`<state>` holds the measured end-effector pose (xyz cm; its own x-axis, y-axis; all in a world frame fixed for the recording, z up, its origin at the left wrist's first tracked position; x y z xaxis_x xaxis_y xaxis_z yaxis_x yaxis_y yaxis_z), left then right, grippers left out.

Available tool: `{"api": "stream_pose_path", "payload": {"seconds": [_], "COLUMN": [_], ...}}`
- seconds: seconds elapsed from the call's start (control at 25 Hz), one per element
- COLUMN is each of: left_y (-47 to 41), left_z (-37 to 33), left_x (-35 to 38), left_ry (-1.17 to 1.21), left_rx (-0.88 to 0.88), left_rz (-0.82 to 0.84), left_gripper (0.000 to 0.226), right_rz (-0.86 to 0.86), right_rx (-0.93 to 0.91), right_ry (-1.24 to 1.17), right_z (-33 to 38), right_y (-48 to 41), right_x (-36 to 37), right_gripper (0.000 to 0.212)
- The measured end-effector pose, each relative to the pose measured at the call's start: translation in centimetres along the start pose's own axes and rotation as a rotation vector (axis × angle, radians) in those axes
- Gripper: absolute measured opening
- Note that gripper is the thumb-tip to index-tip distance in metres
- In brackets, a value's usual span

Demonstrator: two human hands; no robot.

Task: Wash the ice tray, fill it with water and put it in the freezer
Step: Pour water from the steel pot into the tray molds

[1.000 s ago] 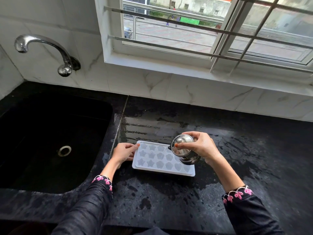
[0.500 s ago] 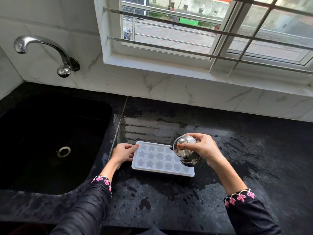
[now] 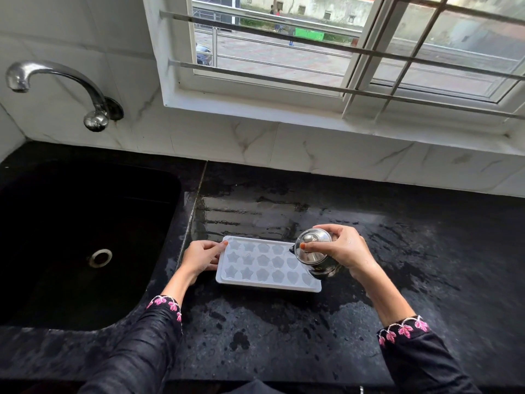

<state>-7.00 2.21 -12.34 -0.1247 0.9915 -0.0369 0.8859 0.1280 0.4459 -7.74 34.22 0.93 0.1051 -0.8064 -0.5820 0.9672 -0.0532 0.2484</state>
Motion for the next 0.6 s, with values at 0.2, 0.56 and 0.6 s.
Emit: {"api": "stream_pose_path", "payload": {"seconds": [0.2, 0.56, 0.6], "left_y": [0.12, 0.19, 0.18], "left_z": [-0.17, -0.23, -0.21], "left_x": [0.07, 0.1, 0.07], "left_ry": [-0.004, -0.008, -0.007], "left_rx": [0.009, 0.006, 0.006], "left_rz": [0.001, 0.0, -0.003], "left_gripper": [0.028, 0.029, 0.029], "right_rz": [-0.002, 0.0, 0.0], "right_rx": [-0.005, -0.013, -0.014], "right_ry": [0.0, 0.012, 0.01], "right_z": [-0.06, 0.19, 0.23], "right_y": [-0.16, -0.11, -0.1], "right_x": [-0.01, -0.15, -0.15], "right_gripper": [0.051, 0.05, 0.049]}}
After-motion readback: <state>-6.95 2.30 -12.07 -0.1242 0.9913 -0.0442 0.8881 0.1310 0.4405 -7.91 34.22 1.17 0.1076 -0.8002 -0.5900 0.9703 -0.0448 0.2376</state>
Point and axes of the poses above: each hand's wrist, its own y-axis away from the middle knuckle, its own x-axis out of the palm, z = x × y, the point moved 4 cm from there along -y, towards the middle knuckle, and after that the axes turned 2 degrees about y, right-handed, at the moved point
